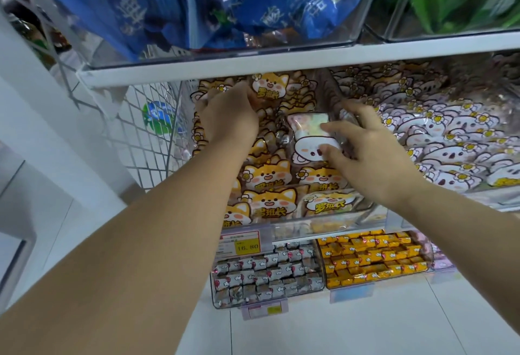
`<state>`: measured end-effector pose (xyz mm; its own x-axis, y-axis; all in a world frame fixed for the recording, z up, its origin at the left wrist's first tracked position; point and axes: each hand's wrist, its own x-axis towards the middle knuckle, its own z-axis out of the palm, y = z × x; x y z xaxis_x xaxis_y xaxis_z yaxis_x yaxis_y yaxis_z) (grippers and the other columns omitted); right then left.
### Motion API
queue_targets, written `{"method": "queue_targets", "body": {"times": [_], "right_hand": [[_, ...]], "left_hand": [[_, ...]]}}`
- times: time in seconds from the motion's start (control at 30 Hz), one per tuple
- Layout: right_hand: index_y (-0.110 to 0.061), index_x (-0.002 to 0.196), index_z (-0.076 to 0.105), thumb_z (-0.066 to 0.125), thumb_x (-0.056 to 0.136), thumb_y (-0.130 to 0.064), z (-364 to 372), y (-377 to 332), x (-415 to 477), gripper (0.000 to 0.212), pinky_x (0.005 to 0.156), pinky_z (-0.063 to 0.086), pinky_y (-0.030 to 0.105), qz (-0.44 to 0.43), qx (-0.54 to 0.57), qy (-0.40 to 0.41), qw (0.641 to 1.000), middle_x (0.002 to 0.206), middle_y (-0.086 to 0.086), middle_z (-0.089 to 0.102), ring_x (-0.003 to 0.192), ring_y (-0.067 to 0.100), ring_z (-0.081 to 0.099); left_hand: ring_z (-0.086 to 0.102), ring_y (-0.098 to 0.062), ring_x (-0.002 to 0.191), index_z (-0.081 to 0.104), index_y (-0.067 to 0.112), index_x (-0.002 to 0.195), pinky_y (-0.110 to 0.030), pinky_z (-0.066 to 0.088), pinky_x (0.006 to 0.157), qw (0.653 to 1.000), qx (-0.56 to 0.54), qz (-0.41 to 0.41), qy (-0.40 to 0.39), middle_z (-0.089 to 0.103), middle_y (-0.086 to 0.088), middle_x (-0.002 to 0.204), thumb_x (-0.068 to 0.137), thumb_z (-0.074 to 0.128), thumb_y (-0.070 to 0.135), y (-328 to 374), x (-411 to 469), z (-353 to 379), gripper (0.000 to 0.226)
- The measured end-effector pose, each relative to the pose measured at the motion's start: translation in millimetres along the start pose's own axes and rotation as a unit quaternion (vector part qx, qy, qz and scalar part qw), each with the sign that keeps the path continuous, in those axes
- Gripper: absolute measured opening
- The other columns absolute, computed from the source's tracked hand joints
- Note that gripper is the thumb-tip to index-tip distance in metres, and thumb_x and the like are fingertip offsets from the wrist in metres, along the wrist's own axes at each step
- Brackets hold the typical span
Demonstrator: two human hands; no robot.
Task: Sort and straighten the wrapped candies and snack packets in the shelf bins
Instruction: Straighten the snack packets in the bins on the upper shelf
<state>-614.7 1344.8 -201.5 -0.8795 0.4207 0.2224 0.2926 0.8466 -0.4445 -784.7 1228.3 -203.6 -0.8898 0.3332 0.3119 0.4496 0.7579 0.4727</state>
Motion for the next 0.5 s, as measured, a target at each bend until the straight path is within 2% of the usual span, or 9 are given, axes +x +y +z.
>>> {"method": "queue_targets", "body": {"times": [0.03,0.1,0.17,0.23,0.3,0.37,0.43,0.5], "right_hand": [[-0.017,0.124,0.059,0.059,0.089,-0.034,0,0,0,0.039,0.101,0.039,0.047,-0.001,-0.002,0.000,1.000,0.144,0.004,0.033,0.123,0.034,0.043],[-0.017,0.124,0.059,0.059,0.089,-0.034,0,0,0,0.039,0.100,0.039,0.047,-0.001,-0.005,0.002,1.000,0.144,0.004,0.033,0.122,0.034,0.043],[-0.018,0.124,0.060,0.059,0.089,-0.034,1,0,0,0.039,0.100,0.040,0.048,-0.003,-0.007,0.002,1.000,0.144,0.005,0.033,0.122,0.035,0.043],[-0.017,0.123,0.060,0.059,0.088,-0.034,2,0,0,0.039,0.100,0.039,0.049,-0.005,-0.007,0.004,1.000,0.143,0.006,0.034,0.122,0.035,0.043],[-0.017,0.123,0.060,0.058,0.088,-0.035,2,0,0,0.039,0.100,0.039,0.050,-0.004,-0.007,0.005,1.000,0.143,0.005,0.034,0.121,0.036,0.044],[-0.018,0.123,0.060,0.057,0.087,-0.037,2,0,0,0.040,0.098,0.040,0.050,-0.002,-0.006,0.007,1.000,0.141,0.004,0.035,0.119,0.037,0.045],[-0.019,0.123,0.060,0.057,0.087,-0.037,3,0,0,0.040,0.097,0.041,0.050,-0.002,-0.006,0.007,1.000,0.140,0.003,0.036,0.117,0.038,0.046],[-0.019,0.122,0.060,0.057,0.087,-0.036,4,1,1,0.039,0.097,0.041,0.050,-0.001,-0.003,0.009,1.000,0.139,0.002,0.037,0.116,0.038,0.047]], "left_hand": [[0.053,-0.023,0.104,0.061,0.023,0.090,-0.037,0.035,0.090,1.000,0.013,0.006,-0.002,0.063,0.004,0.092,0.090,0.048,0.011,-3,0,-1,0.018],[0.057,-0.027,0.097,0.064,0.018,0.098,-0.036,0.041,0.080,0.999,0.029,0.021,-0.022,0.065,-0.001,0.093,0.090,0.042,0.006,-10,1,-4,0.026],[0.058,-0.030,0.095,0.061,0.014,0.113,-0.038,0.046,0.080,0.994,0.075,0.064,-0.037,0.063,-0.008,0.103,0.091,0.045,0.003,-17,-1,-6,0.030],[0.056,-0.031,0.096,0.058,0.007,0.119,-0.036,0.045,0.076,0.990,0.088,0.089,-0.058,0.056,-0.013,0.114,0.091,0.049,0.004,-23,-5,-7,0.030],[0.054,-0.031,0.099,0.058,0.005,0.117,-0.035,0.044,0.079,0.990,0.077,0.089,-0.074,0.050,-0.014,0.121,0.091,0.051,0.008,-25,-10,-10,0.028],[0.053,-0.030,0.108,0.053,0.007,0.125,-0.037,0.045,0.087,0.993,0.056,0.097,-0.035,0.049,-0.013,0.124,0.090,0.052,0.010,-21,-9,-13,0.035],[0.053,-0.027,0.108,0.046,0.006,0.125,-0.038,0.048,0.087,0.995,0.008,0.102,0.002,0.051,-0.011,0.118,0.090,0.053,0.009,-12,-1,-15,0.036],[0.053,-0.020,0.095,0.046,0.008,0.119,-0.031,0.044,0.075,0.996,-0.019,0.078,-0.028,0.049,-0.004,0.101,0.092,0.051,0.011,-3,9,-12,0.028]]}}
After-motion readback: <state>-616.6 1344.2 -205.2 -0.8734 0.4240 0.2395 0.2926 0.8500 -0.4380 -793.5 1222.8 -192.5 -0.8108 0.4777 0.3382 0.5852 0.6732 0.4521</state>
